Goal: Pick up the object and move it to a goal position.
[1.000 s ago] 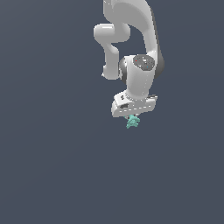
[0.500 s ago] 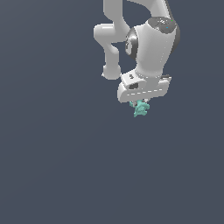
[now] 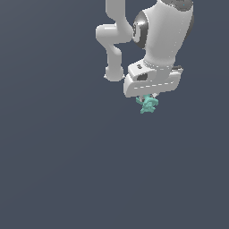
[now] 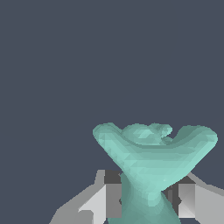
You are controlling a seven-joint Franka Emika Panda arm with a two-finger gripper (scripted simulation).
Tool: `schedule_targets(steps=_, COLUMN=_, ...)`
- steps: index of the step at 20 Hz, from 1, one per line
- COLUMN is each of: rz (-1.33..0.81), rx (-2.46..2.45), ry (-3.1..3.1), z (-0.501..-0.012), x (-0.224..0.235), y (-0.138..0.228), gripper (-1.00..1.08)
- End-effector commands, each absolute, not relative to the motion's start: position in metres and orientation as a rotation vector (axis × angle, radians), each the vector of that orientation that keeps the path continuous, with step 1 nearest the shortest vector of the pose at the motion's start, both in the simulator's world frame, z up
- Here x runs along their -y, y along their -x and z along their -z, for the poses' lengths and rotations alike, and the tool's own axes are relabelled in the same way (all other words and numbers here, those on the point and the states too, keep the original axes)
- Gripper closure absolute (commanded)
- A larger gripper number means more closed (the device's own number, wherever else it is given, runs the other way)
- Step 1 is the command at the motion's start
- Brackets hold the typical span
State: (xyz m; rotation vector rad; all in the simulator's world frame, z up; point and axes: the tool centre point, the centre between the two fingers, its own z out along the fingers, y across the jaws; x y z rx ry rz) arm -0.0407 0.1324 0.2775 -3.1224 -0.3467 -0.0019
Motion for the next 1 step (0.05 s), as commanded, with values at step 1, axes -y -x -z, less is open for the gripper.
schedule_targets(steps=1, rz=0.0, rx=0.346, ry=3.122, z=-0.2791, x=-0.1327, y=0.0403, gripper=1.08)
